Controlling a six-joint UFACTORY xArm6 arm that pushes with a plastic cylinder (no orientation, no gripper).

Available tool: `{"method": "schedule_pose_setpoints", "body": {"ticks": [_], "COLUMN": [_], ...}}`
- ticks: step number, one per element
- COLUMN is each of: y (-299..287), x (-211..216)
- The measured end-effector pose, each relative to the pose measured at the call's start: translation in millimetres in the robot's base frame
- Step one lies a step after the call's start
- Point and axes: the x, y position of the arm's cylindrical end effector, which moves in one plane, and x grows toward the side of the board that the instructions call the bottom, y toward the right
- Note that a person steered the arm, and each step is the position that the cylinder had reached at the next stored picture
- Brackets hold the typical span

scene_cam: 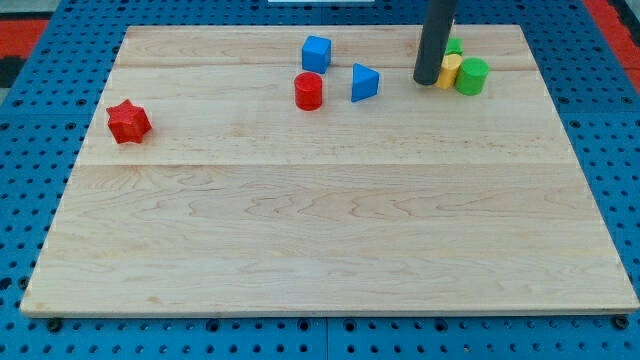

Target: Move the red circle to the blue cube

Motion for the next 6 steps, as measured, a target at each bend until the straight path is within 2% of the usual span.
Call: {"method": "schedule_pose_setpoints", "body": {"ticks": [1, 2, 3, 4, 6], "y": [31.3, 63.8, 46.1, 22.6, -181.2], "x": [48.7, 27.0, -6.0, 41.4, 44.1]}}
